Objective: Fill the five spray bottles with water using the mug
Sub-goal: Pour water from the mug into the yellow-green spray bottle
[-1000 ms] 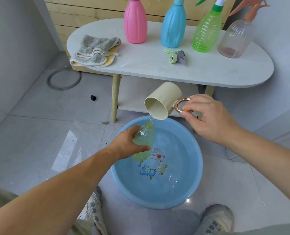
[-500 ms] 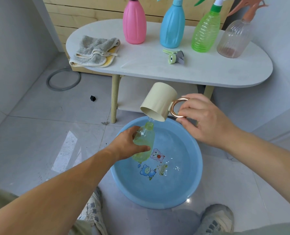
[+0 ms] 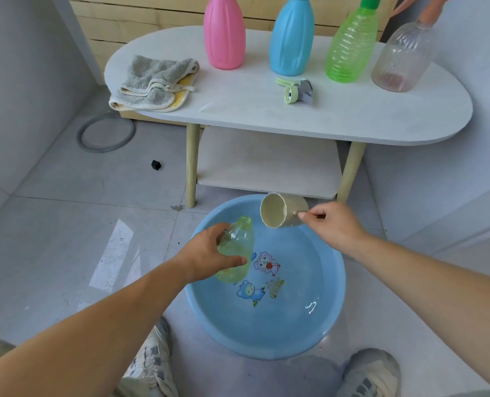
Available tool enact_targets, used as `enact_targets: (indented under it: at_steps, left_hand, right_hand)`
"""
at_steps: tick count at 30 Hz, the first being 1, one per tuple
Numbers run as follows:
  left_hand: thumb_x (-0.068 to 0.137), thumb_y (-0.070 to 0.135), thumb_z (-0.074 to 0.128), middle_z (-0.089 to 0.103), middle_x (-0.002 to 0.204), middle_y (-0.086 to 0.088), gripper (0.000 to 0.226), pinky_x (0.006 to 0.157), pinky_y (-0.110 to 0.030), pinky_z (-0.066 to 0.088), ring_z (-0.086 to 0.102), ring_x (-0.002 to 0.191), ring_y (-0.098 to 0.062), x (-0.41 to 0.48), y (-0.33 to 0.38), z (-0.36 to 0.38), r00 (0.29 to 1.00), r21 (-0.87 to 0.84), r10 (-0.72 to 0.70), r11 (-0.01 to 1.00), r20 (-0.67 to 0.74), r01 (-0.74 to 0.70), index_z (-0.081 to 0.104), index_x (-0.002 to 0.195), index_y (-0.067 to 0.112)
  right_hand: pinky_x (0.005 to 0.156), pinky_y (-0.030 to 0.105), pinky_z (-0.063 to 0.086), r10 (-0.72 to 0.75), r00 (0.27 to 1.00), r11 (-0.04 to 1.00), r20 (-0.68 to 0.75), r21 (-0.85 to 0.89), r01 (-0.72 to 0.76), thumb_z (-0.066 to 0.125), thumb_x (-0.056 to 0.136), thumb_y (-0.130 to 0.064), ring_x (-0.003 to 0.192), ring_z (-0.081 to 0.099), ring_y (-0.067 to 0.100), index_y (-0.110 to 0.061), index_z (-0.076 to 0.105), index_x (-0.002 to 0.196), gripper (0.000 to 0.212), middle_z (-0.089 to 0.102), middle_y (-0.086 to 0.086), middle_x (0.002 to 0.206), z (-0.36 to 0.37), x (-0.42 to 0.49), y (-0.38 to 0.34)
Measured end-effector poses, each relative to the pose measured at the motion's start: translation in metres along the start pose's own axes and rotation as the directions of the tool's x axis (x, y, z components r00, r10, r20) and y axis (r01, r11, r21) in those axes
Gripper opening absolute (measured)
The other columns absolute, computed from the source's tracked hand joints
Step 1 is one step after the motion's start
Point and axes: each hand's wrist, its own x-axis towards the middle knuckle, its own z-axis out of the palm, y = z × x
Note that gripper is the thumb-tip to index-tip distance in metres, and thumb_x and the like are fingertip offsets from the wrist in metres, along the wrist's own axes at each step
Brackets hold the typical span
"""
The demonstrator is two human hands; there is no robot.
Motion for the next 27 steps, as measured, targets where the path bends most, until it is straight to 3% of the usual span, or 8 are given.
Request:
enact_targets:
  at_steps: [3, 6, 10, 15, 19, 27]
  left_hand:
    - [0.070, 0.046, 0.093, 0.067, 0.124, 0.010, 0.085, 0.106, -0.035, 0.052, 0.063, 0.118, -0.012, 0.001, -0.008, 0.001, 1.000, -0.001, -0.021, 1.000, 0.003, 0.021, 0.053, 0.143, 0.029]
    - [0.072, 0.040, 0.094, 0.068, 0.118, 0.014, 0.072, 0.103, -0.033, 0.054, 0.064, 0.114, -0.007, 0.001, -0.012, 0.004, 1.000, -0.009, -0.019, 1.000, 0.010, 0.019, 0.057, 0.134, 0.033]
    - [0.073, 0.037, 0.094, 0.069, 0.115, 0.017, 0.064, 0.101, -0.035, 0.056, 0.064, 0.111, -0.001, 0.006, -0.018, 0.010, 0.999, -0.029, -0.033, 0.999, 0.031, 0.034, 0.057, 0.125, 0.039]
    - [0.072, 0.034, 0.096, 0.071, 0.114, 0.017, 0.064, 0.100, -0.041, 0.058, 0.067, 0.111, -0.002, 0.014, -0.030, 0.019, 0.998, -0.077, -0.057, 0.995, 0.038, 0.060, 0.061, 0.125, 0.038]
    - [0.072, 0.034, 0.096, 0.071, 0.115, 0.016, 0.065, 0.100, -0.041, 0.058, 0.067, 0.112, -0.005, 0.018, -0.033, 0.025, 0.997, -0.069, -0.065, 0.995, 0.047, 0.068, 0.061, 0.126, 0.036]
    - [0.074, 0.031, 0.095, 0.068, 0.114, 0.020, 0.062, 0.100, -0.037, 0.058, 0.064, 0.110, 0.003, 0.020, -0.031, 0.027, 0.996, -0.066, -0.067, 0.995, 0.057, 0.071, 0.057, 0.123, 0.040]
  right_hand:
    - [0.054, 0.030, 0.029, 0.023, 0.997, 0.997, 0.072, -0.072, -0.018, 0.065, 0.090, -0.043, 0.052, 0.035, 0.015, 0.004, 0.063, 0.072, 0.051, 0.042, 0.003, 0.055, 0.018, 0.012, 0.023]
    - [0.053, 0.029, 0.034, 0.015, 0.987, 0.996, 0.162, -0.091, 0.000, 0.066, 0.091, -0.041, 0.053, 0.043, 0.014, -0.006, 0.071, 0.074, 0.039, 0.059, 0.009, 0.063, 0.035, 0.021, 0.031]
    - [0.072, 0.032, 0.050, -0.027, 0.980, 0.994, 0.197, -0.102, 0.048, 0.066, 0.092, -0.038, 0.080, 0.063, 0.015, -0.017, 0.076, 0.084, 0.025, 0.072, -0.002, 0.086, 0.056, 0.035, 0.042]
    - [0.074, 0.039, 0.049, -0.067, 0.947, 0.959, 0.313, -0.243, 0.148, 0.062, 0.094, -0.036, 0.080, 0.060, 0.026, -0.015, 0.073, 0.081, 0.027, 0.065, 0.003, 0.077, 0.070, 0.044, 0.063]
    - [0.078, 0.039, 0.042, -0.110, 0.923, 0.897, 0.368, -0.363, 0.252, 0.056, 0.098, -0.035, 0.081, 0.048, 0.022, -0.013, 0.067, 0.078, 0.031, 0.044, -0.009, 0.065, 0.073, 0.049, 0.069]
    - [0.089, 0.032, 0.039, -0.094, 0.893, 0.847, 0.441, -0.436, 0.304, 0.046, 0.103, -0.034, 0.107, 0.051, 0.024, -0.011, 0.070, 0.101, 0.033, 0.063, 0.009, 0.100, 0.079, 0.057, 0.073]
